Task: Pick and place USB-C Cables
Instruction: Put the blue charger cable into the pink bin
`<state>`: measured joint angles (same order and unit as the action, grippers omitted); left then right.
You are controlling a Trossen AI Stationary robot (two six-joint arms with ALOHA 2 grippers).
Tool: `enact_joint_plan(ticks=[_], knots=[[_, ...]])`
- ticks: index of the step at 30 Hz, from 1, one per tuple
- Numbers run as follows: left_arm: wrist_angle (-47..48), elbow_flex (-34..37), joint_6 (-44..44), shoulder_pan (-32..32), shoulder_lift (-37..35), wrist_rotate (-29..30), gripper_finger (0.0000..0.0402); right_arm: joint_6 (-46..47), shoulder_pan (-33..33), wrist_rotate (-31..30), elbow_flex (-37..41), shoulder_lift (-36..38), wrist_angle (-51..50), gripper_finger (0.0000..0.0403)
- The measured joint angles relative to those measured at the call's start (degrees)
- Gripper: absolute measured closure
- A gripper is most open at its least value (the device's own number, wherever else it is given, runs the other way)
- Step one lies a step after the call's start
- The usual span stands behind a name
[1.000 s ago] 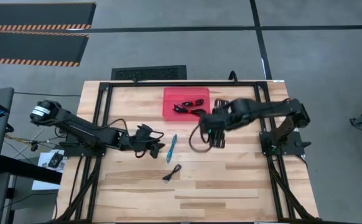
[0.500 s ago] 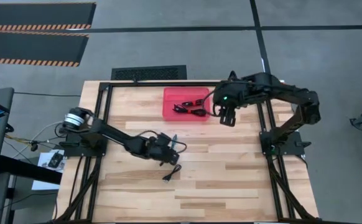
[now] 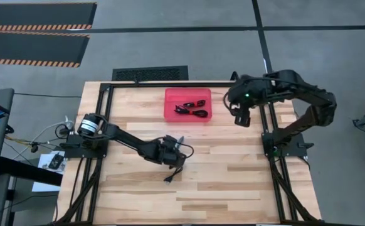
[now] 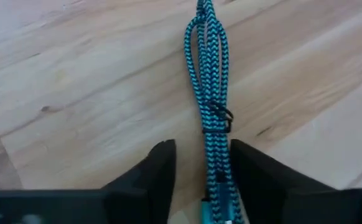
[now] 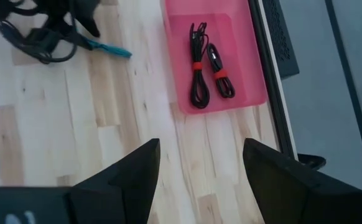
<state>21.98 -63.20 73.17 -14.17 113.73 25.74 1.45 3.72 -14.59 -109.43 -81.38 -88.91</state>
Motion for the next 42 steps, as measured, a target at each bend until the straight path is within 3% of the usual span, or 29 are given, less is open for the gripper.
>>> enact_joint_plan(ticks=[3, 5, 13, 19, 24, 31, 36, 42], knots=[[0.9, -0.1, 0.2, 0.2, -0.8, -2.1, 0.0359, 0.1, 0.0, 0.0, 0.0, 1.2, -0.2, 0.0148], [1.5, -0.5, -0.2, 0.5, -1.9, -3.0, 0.0385, 1.2, 0.0, 0.0, 0.0, 2.0, -0.2, 0.0148], [1.7, -0.2, -7.6, 4.7, -7.3, -8.2, 0.0397, 9.7, -2.4, 0.0, 3.4, 6.1, 1.5, 0.0148], [-3.3, -0.4, -16.9, 8.1, -16.3, -6.9, 0.0399, 16.7, -7.8, -0.1, 21.0, 15.5, 12.0, 0.0148], [-4.4, -0.4, -23.0, 11.1, -26.6, -5.5, 0.0399, 22.9, -9.7, 0.2, 37.8, 23.5, 26.7, 0.0148], [-12.2, -0.5, -34.1, 15.0, -40.0, -6.5, 0.0399, 26.7, -9.7, 1.5, 52.2, 26.6, 51.4, 0.0148], [-21.7, -0.6, -42.2, 16.5, -44.4, -12.1, 0.0399, 27.2, -8.7, 1.4, 58.0, 22.1, 75.8, 0.0148], [-30.6, -0.6, -49.7, 16.5, -44.4, -22.3, 0.0399, 21.2, -6.4, 1.9, 57.6, 11.4, 109.8, 0.0148]])
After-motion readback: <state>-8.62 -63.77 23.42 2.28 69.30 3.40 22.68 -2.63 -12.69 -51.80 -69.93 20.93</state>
